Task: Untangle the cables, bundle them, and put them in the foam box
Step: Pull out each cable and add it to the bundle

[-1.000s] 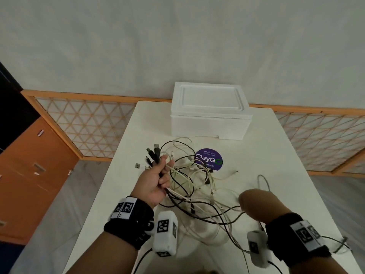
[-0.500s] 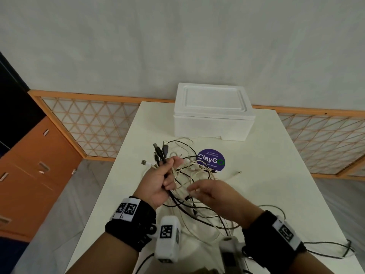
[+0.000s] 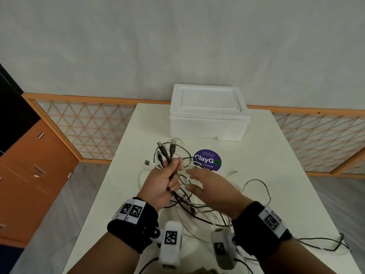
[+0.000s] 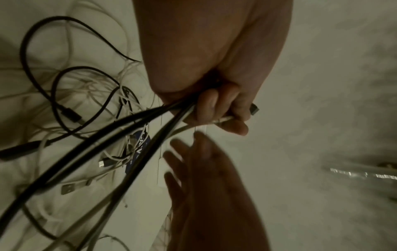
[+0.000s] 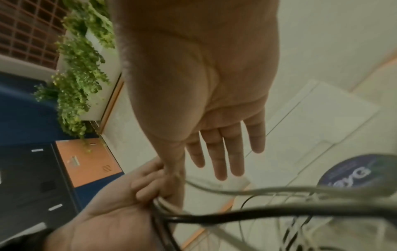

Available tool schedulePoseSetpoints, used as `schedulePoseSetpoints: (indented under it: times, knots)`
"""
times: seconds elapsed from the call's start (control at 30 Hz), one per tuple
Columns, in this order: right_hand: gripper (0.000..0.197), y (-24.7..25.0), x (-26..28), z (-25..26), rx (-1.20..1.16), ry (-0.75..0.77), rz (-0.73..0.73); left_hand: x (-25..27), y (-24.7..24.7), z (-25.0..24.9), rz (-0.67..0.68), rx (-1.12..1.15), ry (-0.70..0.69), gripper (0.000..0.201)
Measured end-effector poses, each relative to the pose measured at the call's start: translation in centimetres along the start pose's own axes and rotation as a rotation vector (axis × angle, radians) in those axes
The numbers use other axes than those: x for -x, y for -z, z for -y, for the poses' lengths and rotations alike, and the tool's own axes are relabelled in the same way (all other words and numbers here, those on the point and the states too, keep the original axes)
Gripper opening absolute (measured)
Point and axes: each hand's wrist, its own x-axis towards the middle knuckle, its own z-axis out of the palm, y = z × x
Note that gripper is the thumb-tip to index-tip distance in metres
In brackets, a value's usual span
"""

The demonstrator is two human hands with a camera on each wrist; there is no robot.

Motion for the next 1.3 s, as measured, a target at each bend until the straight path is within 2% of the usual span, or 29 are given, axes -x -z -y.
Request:
schedulePoseSetpoints:
  times: [0.07,0.13,0.2,0.27,0.33,0.53,0.6,0.77,0.93,1.07,1.1,1.2,1.3]
  knots:
    - [0.024,-0.7,-0.5,1.2,-0.098,0.046,-0.008,0.5,-0.2,0.3,0.001,-0.08,-0.001,0.022]
    - [0.014,-0.9,-0.6,1.4,-0.082,0.116,-0.04,0.7,0.1,0.0,-0.01,-0.085,-0.002,0.023]
    - [0.015,-0.7,-0.3,0.8,0.024,0.138,0.043,0.6,0.9,-0.8,-0.046,-0.034,0.0,0.023]
    - [0.017,-1.0,0.5,-0.3,0.204,0.098,0.22,0.4,1.8,-1.7,-0.108,0.034,-0.004,0.022]
    - [0.019,-1.3,1.4,-1.3,0.297,0.054,0.323,0.2,2.6,-2.3,-0.153,0.049,-0.012,0.022]
    - [0.024,0.1,2.5,-3.0,0.28,-0.018,0.318,0.3,2.3,-1.6,-0.155,0.009,-0.026,0.023]
    - [0.026,0.2,2.7,-3.0,0.275,-0.027,0.285,0.3,2.0,-1.3,-0.154,0.005,-0.042,0.025]
    - [0.024,0.9,2.8,-1.6,0.136,-0.001,0.044,0.4,1.5,-0.5,-0.114,0.047,-0.039,0.027]
    - [0.024,0.5,2.7,-1.0,0.145,0.0,0.057,0.7,1.5,-0.5,-0.08,0.047,-0.044,0.023]
    - [0.025,1.5,3.7,-2.3,0.168,-0.078,0.07,0.6,3.8,-1.8,-0.192,0.123,-0.073,0.017]
    - [0.024,2.1,4.1,-3.0,0.164,-0.107,0.05,0.7,4.4,-2.3,-0.208,0.183,-0.081,0.018]
    - [0.018,4.7,5.7,-5.3,0.116,-0.201,-0.041,1.6,6.2,-3.2,-0.235,0.265,-0.09,0.042]
    - [0.027,7.4,7.4,-6.7,0.144,-0.252,-0.148,2.8,7.4,-3.4,-0.218,0.253,-0.073,0.041]
